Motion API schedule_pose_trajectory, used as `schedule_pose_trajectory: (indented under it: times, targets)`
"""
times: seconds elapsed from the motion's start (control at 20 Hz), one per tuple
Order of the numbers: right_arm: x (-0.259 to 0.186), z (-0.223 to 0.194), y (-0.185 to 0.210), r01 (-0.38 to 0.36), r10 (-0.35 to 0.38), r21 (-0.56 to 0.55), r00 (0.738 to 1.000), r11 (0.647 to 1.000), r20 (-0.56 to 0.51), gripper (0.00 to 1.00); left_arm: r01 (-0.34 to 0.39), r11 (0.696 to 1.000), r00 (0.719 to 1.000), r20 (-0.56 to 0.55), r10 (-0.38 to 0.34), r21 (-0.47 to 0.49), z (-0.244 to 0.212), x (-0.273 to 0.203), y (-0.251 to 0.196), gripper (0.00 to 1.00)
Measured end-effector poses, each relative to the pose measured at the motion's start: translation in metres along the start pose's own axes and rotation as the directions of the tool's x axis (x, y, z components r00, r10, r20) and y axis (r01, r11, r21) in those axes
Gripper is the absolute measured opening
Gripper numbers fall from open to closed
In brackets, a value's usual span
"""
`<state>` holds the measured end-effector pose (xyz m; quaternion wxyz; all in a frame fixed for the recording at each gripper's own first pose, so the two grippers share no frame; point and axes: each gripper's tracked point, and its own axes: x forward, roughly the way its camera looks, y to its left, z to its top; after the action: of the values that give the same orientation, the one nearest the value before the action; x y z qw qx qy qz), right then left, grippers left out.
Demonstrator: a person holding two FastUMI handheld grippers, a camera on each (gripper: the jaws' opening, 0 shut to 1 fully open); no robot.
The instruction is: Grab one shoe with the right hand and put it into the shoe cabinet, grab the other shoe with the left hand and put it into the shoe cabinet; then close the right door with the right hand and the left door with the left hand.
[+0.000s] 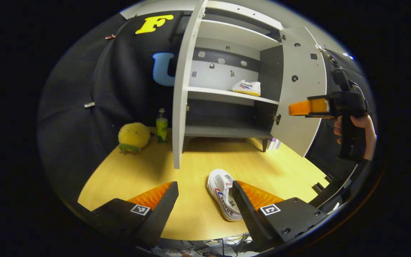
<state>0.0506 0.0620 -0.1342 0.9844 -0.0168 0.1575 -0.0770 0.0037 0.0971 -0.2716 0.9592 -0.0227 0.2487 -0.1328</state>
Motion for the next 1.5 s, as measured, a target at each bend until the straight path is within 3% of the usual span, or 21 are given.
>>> schedule_pose_trajectory:
  times: [0.25, 0.55, 0.8, 0.95, 1.1, 1.15, 1.25, 1.35, 1.5]
  targets:
    - [-0.028, -0.045, -0.044, 0.045, -0.048, -0.031, 0.996, 0.998, -0.073, 0.99, 0.012, 1.0, 0.992, -0.124, -0.012, 0.005, -0.044, 0.048, -0.015, 0.96]
    - [-0.047, -0.065, -0.043, -0.038, 0.033, -0.05, 0.994, 0.998, -0.108, 0.99, -0.035, 0.995, 0.966, -0.254, 0.056, 0.089, -0.083, 0.114, -0.021, 0.95]
    - [-0.058, -0.066, -0.042, -0.1, 0.091, -0.074, 0.99, 0.992, -0.104, 0.98, -0.085, 0.989, 0.946, -0.302, 0.117, 0.119, -0.089, 0.155, -0.014, 0.95]
    - [-0.056, -0.07, -0.05, -0.098, 0.089, -0.076, 0.989, 0.992, -0.116, 0.98, -0.114, 0.982, 0.935, -0.318, 0.157, 0.15, -0.092, 0.173, -0.011, 0.68]
    - [-0.052, -0.069, -0.061, -0.086, 0.078, -0.068, 0.99, 0.994, -0.116, 0.98, -0.124, 0.972, 0.92, -0.344, 0.189, 0.202, -0.093, 0.18, -0.011, 0.53]
    - [-0.054, -0.07, -0.065, -0.08, 0.072, -0.063, 0.991, 0.995, -0.114, 0.98, -0.142, 0.962, 0.913, -0.346, 0.218, 0.232, -0.094, 0.182, -0.006, 0.36]
    - [-0.055, -0.068, -0.071, -0.073, 0.068, -0.047, 0.992, 0.996, -0.11, 0.99, -0.165, 0.951, 0.904, -0.346, 0.251, 0.26, -0.091, 0.184, 0.0, 0.22]
    - [-0.055, -0.066, -0.077, -0.064, 0.059, -0.045, 0.993, 0.997, -0.102, 0.99, -0.175, 0.957, 0.901, -0.354, 0.251, 0.234, -0.091, 0.183, 0.002, 0.12]
    - [-0.053, -0.062, -0.084, -0.055, 0.051, -0.042, 0.995, 0.998, -0.09, 0.99, -0.19, 0.971, 0.9, -0.369, 0.23, 0.143, -0.09, 0.181, 0.004, 0.07]
